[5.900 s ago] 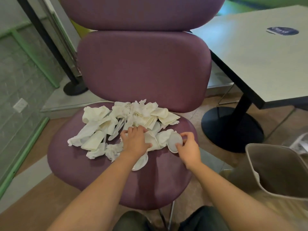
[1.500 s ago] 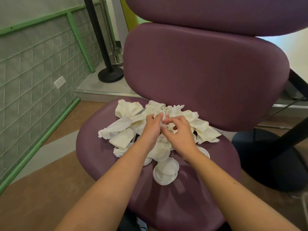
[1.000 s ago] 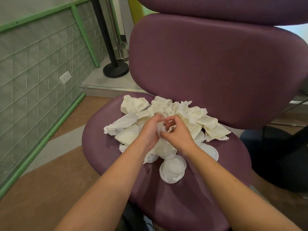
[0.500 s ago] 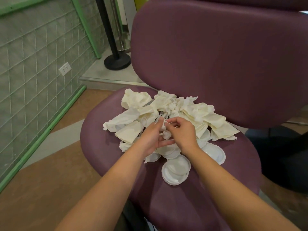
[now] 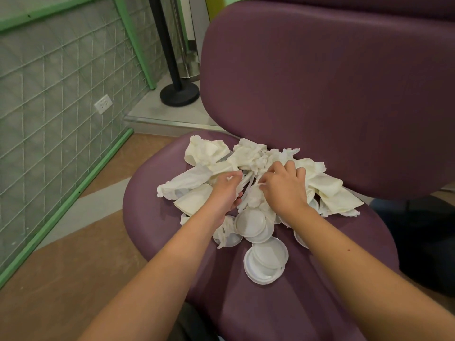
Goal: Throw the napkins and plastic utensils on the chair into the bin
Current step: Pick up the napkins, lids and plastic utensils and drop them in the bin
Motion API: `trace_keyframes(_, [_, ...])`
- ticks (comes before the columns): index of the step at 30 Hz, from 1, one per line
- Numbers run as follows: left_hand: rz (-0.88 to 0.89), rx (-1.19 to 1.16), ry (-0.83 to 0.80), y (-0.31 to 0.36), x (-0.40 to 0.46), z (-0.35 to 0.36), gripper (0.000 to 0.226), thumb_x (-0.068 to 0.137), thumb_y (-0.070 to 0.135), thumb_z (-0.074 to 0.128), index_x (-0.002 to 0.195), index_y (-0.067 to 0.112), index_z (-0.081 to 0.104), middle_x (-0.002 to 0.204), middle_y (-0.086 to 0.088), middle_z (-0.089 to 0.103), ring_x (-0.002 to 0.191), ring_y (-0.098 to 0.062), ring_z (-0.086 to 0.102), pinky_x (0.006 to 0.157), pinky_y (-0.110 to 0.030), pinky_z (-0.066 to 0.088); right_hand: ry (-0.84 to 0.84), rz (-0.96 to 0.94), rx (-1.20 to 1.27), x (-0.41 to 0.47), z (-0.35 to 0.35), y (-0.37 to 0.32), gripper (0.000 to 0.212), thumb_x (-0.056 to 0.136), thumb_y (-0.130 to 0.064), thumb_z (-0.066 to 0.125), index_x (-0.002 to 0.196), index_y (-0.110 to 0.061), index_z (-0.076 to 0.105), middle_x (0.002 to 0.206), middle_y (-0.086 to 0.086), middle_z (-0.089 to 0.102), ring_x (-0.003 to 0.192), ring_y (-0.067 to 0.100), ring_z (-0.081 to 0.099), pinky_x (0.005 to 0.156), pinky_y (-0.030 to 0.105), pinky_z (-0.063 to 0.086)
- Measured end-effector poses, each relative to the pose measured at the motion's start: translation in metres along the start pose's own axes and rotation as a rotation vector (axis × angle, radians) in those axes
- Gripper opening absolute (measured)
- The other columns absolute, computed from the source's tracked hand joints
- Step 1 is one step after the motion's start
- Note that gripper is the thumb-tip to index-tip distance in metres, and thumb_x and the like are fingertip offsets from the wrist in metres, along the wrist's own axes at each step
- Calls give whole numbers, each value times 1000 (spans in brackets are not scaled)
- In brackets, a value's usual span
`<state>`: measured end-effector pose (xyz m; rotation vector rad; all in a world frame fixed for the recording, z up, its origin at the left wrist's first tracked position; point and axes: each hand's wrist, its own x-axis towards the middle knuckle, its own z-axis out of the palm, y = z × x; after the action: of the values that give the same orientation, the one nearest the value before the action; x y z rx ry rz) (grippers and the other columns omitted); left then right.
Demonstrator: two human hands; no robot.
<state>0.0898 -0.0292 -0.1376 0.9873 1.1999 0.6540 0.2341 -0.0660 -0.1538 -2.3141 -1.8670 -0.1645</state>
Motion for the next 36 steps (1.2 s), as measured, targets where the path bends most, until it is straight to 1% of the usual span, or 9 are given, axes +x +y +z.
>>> trace_keyframes(3, [-20, -1, -86, 2, -4, 3, 56, 83, 67, 57, 125, 28, 56, 131, 4, 55, 109, -13, 60, 74, -25, 56, 53, 153, 666, -5, -23, -8, 10, 91, -31, 64, 98, -30, 70, 97, -11, 66, 90, 13, 55, 84, 32, 40])
trace_keyframes(6, [-35, -126, -212, 8, -9, 13, 56, 88, 66, 50, 127, 26, 60, 129, 5, 62, 118, -9, 59, 86, -31, 56, -6, 301, 1155, -13, -39, -24, 12, 83, -27, 73, 90, -31, 65, 85, -10, 68, 77, 8, 62, 73, 26, 48])
trace_keyframes(8, [-30, -176, -237, 14, -12, 18, 46, 96, 54, 49, 112, 14, 65, 109, 4, 71, 102, -6, 66, 84, -27, 54, 27, 289, 1066, -19, -36, -29, 9, 81, -29, 74, 84, -32, 65, 85, -12, 67, 90, 9, 58, 78, 28, 48])
trace_keyframes(11, [-16, -164, -169, 18, -11, 24, 19, 102, 29, 47, 95, 15, 57, 81, 2, 57, 75, -8, 54, 71, -21, 49, 130, 231, 851, -26, -27, -27, 4, 83, -31, 72, 87, -30, 73, 95, -13, 52, 101, 8, 40, 83, 21, 39])
trace_keyframes(15, [-22, -168, -155, 22, -8, 32, 7, 100, 24, 51, 95, 22, 56, 98, -5, 59, 92, -18, 53, 90, -34, 50, 132, 244, 860, -34, -24, -18, 8, 84, -35, 71, 87, -29, 68, 95, -14, 49, 102, 7, 39, 86, 22, 37])
trace_keyframes(20, [54, -93, -54, 21, -1, 44, 18, 94, 21, 63, 111, 17, 60, 112, -4, 60, 89, -12, 59, 69, -19, 53, 226, 318, 622, -32, -25, 15, 16, 88, -27, 63, 103, -25, 64, 106, -6, 57, 103, 18, 44, 93, 37, 40])
trace_keyframes(25, [90, 63, -62, 20, 4, 57, 22, 101, 16, 49, 117, 16, 63, 96, -3, 58, 68, -9, 55, 62, -18, 50, 56, 439, 321, -32, -14, 45, 38, 89, -32, 62, 127, -24, 60, 123, 3, 50, 113, 26, 40, 96, 36, 34])
trace_keyframes(31, [95, 252, -58, 18, 2, 72, 27, 99, 43, 48, 109, 20, 57, 83, 1, 52, 68, -12, 50, 69, -26, 48, 186, 383, 407, -39, -25, 53, 22, 97, -31, 56, 106, -18, 72, 107, 1, 62, 101, 25, 47, 89, 36, 32])
trace_keyframes(36, [-37, 69, -179, 28, -6, 86, 46, 93, 62, 46, 108, 22, 63, 96, 3, 58, 91, -12, 57, 78, -28, 55, 155, 264, 958, -48, -58, 41, 16, 99, -23, 52, 92, -21, 67, 93, -12, 55, 97, 11, 44, 85, 16, 35])
